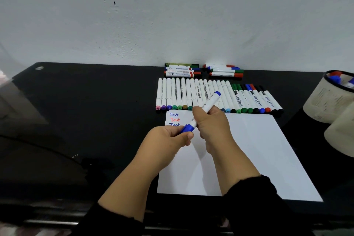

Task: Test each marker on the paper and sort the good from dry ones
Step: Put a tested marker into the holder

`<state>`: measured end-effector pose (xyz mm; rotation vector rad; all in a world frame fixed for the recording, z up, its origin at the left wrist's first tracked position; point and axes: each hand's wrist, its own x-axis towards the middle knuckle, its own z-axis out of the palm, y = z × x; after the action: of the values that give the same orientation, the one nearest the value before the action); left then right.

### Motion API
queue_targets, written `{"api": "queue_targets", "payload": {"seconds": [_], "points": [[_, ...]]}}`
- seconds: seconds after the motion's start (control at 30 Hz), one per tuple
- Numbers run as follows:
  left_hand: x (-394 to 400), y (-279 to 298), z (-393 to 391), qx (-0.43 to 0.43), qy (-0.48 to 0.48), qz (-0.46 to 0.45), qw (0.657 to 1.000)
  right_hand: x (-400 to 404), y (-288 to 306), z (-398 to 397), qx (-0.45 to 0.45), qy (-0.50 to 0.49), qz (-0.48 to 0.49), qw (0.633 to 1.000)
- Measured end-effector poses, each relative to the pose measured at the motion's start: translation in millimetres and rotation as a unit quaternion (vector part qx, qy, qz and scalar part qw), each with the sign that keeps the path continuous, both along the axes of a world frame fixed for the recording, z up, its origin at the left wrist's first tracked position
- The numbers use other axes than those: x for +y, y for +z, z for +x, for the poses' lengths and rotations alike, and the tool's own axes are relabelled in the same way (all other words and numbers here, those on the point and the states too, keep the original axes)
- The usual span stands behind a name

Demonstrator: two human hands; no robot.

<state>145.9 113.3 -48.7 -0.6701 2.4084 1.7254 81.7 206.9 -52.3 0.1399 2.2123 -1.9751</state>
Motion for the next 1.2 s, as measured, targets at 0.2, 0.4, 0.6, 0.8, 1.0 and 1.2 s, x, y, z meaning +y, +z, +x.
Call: {"api": "queue_targets", "payload": {"seconds": [0.2, 0.4, 0.6, 0.8, 1.0, 1.2], "points": [[-5.3, -1.7, 4.0, 0.005, -0.011, -0.038, 0.999, -4.3, 0.3, 3.1, -0.009, 0.000, 0.000, 1.000], [-6.8, -1.0, 7.0, 0.005, -0.005, -0.034, 0.999, -8.6, 2.1, 6.3, -0.026, 0.006, -0.003, 1.000], [-2.7, -4.6, 10.8, 0.001, -0.039, -0.231, 0.972, -15.7, -0.4, 5.4, -0.036, -0.006, 0.007, 0.999], [-14.9, 2.1, 29.2, -0.001, -0.052, 0.001, 0.999, 1.6, 2.9, -8.9, -0.029, -0.046, 0.014, 0.998], [-19.2, -1.5, 26.6, -0.001, 0.002, -0.022, 1.000, 4.5, -2.6, -16.5, -0.037, -0.058, -0.020, 0.997], [-27.9, -2.9, 16.0, 0.008, 0.056, -0.108, 0.993, 4.3, -5.8, -10.9, 0.006, -0.020, -0.082, 0.996]]}}
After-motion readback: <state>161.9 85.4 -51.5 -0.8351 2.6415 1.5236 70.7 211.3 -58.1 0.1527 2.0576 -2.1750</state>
